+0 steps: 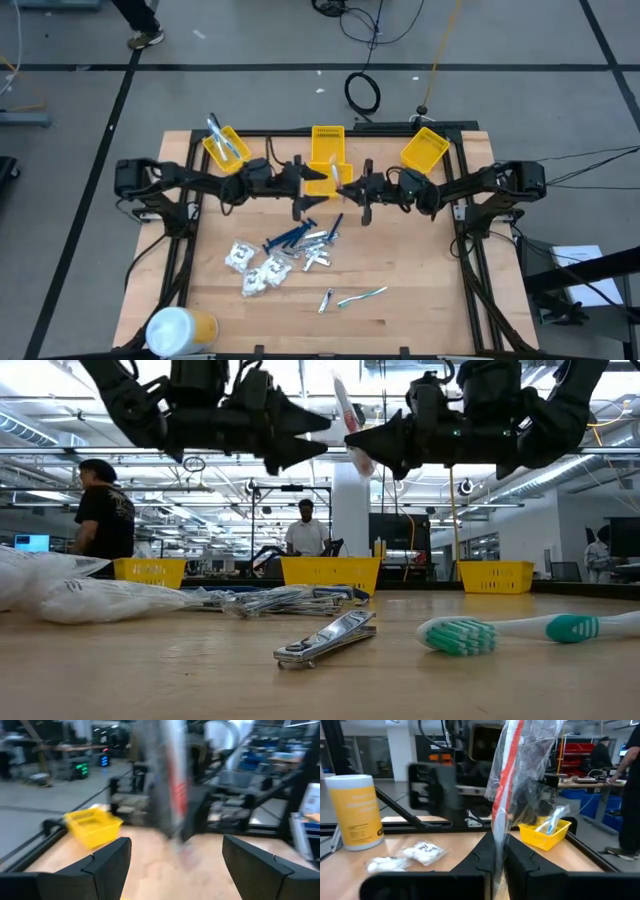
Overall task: Pick & Place Travel size toiletries
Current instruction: Put the orange toothbrush into the left yellow bin
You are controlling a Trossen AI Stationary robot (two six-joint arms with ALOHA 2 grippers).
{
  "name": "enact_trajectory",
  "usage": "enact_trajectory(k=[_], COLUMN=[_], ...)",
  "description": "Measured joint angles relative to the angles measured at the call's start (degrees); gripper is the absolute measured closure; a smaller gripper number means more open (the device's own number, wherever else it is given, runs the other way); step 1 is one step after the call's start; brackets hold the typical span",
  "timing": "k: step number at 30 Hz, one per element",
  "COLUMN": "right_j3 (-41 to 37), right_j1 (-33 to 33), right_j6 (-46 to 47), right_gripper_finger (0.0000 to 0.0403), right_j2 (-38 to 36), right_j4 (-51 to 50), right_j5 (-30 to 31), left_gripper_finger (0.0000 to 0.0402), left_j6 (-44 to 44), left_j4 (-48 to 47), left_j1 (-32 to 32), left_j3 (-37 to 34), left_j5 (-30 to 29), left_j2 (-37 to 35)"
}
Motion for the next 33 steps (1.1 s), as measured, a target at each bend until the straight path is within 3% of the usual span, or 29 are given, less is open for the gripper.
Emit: enact_trajectory(k=[3,17,26,33], right_j3=[0.9,4.9,9.6,11.0], right_j1=[0.1,1.3,1.2,1.3], right_j6=[-0.1,-2.9,-3.1,-2.7], right_gripper_finger=[0.0392,0.0392,0.0392,0.0392], right_j2=[0.0,0.1,9.5,10.8], right_j4=[-1.0,-4.3,-4.7,-3.3], right_j5=[0.7,0.5,0.6,0.5], left_gripper_finger=[0.0094,0.0094,0.0094,0.0094], left_j6=[0.9,1.6,2.7,3.1], left_j4=[0.2,-1.6,-1.9,-2.2], left_j1=[-0.1,2.4,0.4,-0.4], left_j3=[1.0,1.0,1.0,1.0], left_j5=[2.2,2.0,1.3,1.2], left_j2=[-0.5,-3.9,-3.5,-3.5])
